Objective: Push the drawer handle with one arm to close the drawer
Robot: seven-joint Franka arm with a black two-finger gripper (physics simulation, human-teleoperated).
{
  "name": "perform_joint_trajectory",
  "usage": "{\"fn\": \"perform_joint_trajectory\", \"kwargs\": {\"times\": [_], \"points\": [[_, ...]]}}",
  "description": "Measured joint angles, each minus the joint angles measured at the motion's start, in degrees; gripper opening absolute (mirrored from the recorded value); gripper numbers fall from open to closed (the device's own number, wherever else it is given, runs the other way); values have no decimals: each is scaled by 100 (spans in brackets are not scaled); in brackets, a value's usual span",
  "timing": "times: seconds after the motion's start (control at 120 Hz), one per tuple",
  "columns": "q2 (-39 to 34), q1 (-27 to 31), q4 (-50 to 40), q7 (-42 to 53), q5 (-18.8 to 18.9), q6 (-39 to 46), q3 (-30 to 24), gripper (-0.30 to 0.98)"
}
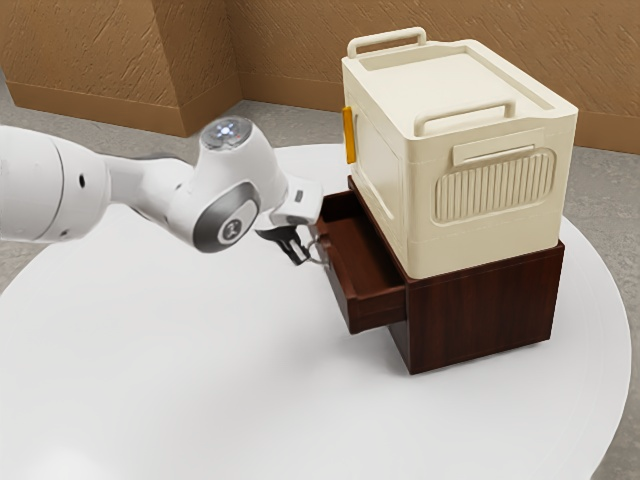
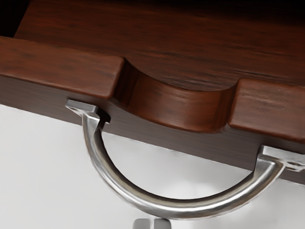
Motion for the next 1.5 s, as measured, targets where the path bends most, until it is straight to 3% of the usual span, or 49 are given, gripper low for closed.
{"fn": "perform_joint_trajectory", "kwargs": {"times": [1.133, 1.258, 1.5], "points": [[850, 112, 465, 172, 40, 1632, -432, -10], [946, 547, 598, 178, 101, 1734, -905, -10], [497, 613, 166, 171, 128, 1452, -897, -10]]}}
